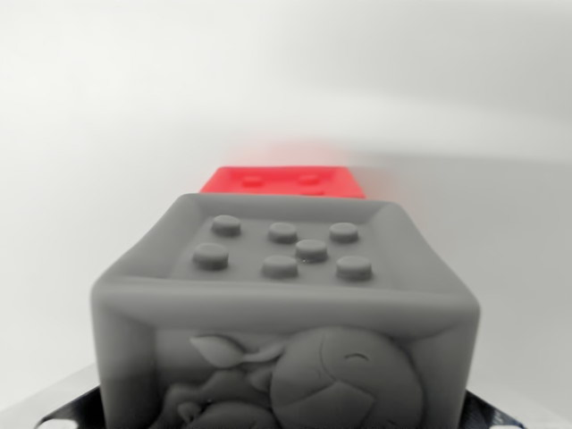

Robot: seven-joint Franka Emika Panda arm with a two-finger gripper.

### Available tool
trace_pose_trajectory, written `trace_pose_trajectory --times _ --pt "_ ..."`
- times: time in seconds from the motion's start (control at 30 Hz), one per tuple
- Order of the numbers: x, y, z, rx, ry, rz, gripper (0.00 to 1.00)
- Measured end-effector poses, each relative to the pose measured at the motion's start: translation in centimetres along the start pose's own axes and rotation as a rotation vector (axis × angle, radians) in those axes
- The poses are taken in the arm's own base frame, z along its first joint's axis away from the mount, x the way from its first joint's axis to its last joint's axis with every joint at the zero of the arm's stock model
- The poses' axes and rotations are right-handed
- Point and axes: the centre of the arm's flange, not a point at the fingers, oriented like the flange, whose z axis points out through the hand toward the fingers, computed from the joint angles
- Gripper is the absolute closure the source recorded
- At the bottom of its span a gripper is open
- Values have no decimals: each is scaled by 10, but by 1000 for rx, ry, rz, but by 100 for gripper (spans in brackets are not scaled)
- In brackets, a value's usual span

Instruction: Destack cube

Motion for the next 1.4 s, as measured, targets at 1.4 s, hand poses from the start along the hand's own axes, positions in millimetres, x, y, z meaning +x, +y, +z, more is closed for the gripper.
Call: trace_pose_trajectory --times 1.4 --pt "0 0 -106 6 8 3 100"
